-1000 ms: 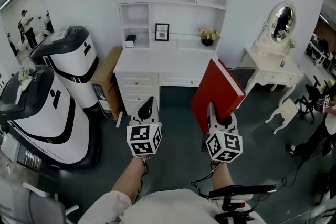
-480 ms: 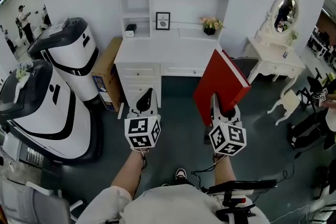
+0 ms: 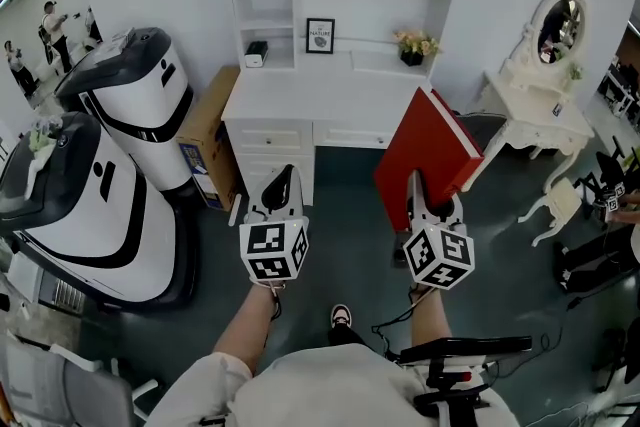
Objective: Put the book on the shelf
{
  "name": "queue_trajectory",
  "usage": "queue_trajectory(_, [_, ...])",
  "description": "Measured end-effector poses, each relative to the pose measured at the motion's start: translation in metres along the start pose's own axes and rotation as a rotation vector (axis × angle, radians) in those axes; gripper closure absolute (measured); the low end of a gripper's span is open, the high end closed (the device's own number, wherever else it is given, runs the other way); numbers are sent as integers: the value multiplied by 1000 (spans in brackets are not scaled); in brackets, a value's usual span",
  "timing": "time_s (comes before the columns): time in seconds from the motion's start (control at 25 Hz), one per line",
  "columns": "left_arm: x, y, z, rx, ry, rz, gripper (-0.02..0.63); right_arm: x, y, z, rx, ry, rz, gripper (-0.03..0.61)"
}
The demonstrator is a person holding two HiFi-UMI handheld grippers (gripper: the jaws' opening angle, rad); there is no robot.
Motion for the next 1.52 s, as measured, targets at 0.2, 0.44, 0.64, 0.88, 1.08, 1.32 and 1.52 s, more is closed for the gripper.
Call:
queue_trajectory(0.2, [-8, 3, 39, -12, -5, -1, 606, -9, -14, 44, -13, 6, -5, 405])
queue_trajectory(0.44, [-20, 3, 88, -31, -24, 12, 606, -22, -38, 98, -32, -4, 1, 405])
queue_trajectory(0.64, [-28, 3, 126, -46, -28, 14, 606, -30, -56, 136, -46, -1, 5, 405])
queue_trajectory(0.88, [-33, 3, 163, -70, -24, 10, 606, -33, -78, 174, -68, 3, 24, 405])
queue_trajectory(1.08, [-39, 2, 188, -88, -35, 27, 606, -34, -88, 201, -83, 9, 29, 405])
queue_trajectory(1.32, [-53, -5, 218, -99, -54, 46, 606, -42, -101, 228, -91, 9, 14, 405])
queue_trajectory(1.52, [-49, -1, 227, -113, -34, 42, 606, -38, -108, 241, -89, 24, 29, 405])
Point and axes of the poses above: the fingertips, and each gripper's own axes: z forward along the fingers, y to its left, x out of its underside, the point moved 6 cm from there along -z, backward along the fingers, and after that the axes turned 12 degrees about y, right-handed, at the moved point
